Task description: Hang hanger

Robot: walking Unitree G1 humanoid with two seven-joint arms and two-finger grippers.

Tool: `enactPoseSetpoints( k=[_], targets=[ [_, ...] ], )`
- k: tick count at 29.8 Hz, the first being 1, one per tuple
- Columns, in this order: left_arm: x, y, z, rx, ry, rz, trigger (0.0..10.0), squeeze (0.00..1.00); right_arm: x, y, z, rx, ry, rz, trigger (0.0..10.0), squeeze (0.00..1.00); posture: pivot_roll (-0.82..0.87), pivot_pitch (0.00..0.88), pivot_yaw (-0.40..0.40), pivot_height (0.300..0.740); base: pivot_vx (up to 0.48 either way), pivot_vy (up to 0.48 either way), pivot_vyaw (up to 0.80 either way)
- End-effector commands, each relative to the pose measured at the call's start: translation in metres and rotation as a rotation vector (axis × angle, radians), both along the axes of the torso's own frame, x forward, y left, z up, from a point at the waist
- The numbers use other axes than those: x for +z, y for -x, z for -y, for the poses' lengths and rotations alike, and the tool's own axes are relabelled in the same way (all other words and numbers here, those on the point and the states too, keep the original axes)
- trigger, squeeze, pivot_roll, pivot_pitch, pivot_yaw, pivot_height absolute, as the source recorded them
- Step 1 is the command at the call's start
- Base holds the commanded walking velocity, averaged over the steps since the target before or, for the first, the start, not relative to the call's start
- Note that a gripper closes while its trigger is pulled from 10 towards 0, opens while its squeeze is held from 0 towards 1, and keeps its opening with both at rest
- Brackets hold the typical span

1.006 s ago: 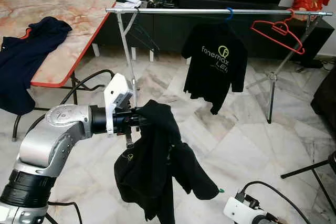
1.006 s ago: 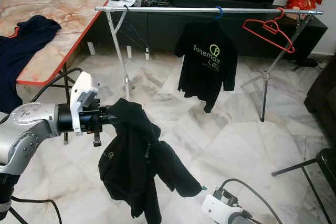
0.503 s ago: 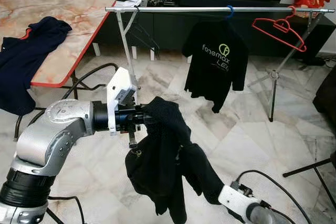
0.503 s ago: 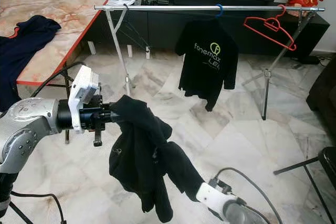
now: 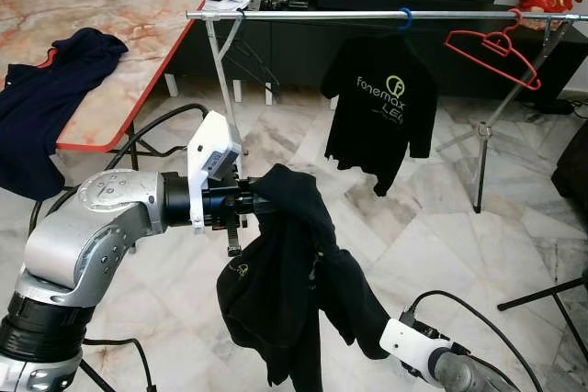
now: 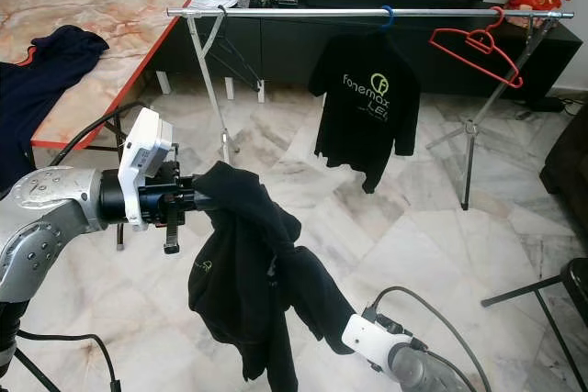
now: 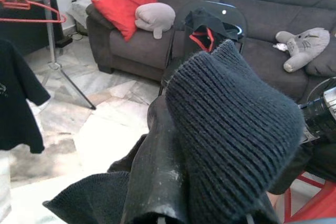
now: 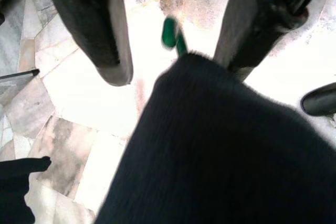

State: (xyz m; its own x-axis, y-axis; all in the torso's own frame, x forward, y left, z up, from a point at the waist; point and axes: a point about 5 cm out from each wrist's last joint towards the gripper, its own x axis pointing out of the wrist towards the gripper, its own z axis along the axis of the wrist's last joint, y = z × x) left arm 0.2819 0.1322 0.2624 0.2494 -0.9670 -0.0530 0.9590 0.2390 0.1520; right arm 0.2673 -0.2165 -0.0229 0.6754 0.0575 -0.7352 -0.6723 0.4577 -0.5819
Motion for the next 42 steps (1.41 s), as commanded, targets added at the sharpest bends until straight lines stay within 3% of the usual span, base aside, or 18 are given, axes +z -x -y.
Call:
enactPoseSetpoints(
  k=[1, 25, 34, 40, 41, 42],
  targets=[
    [0.013, 0.005, 0.002, -0.022, 0.01, 0.058, 0.0, 0.0, -0.004, 0.005, 0.003, -0.019, -0.005, -0.026, 0.0, 0.0, 0.12, 0.123, -0.03, 0.74, 0.0, 0.0, 0.0],
    [0.012, 0.003, 0.003, -0.01, 0.016, 0.058, 0.0, 0.0, -0.009, 0.01, -0.006, -0.028, -0.086, -0.058, 0.0, 0.0, 0.12, 0.125, -0.028, 0.74, 0.0, 0.0, 0.0],
    [0.01, 0.003, 0.004, -0.012, 0.02, 0.053, 0.0, 0.0, -0.008, 0.01, -0.007, -0.096, -0.156, -0.042, 0.0, 0.0, 0.12, 0.124, -0.03, 0.74, 0.0, 0.0, 0.0],
    [0.006, 0.002, 0.002, 0.014, 0.018, 0.054, 0.0, 0.0, -0.004, 0.004, -0.01, -0.174, -0.241, 0.027, 0.0, 0.0, 0.11, 0.122, -0.032, 0.74, 0.0, 0.0, 0.0],
    [0.005, -0.001, 0.001, 0.05, 0.009, 0.062, 0.2, 0.0, -0.002, 0.003, -0.01, -0.196, -0.279, 0.043, 0.0, 0.0, 0.11, 0.122, -0.034, 0.74, 0.0, 0.0, 0.0],
    [0.003, -0.004, 0.0, 0.072, 0.003, 0.065, 2.4, 0.0, -0.002, 0.003, -0.01, -0.207, -0.3, 0.05, 0.0, 0.0, 0.11, 0.122, -0.034, 0.74, 0.0, 0.0, 0.0]
  ],
)
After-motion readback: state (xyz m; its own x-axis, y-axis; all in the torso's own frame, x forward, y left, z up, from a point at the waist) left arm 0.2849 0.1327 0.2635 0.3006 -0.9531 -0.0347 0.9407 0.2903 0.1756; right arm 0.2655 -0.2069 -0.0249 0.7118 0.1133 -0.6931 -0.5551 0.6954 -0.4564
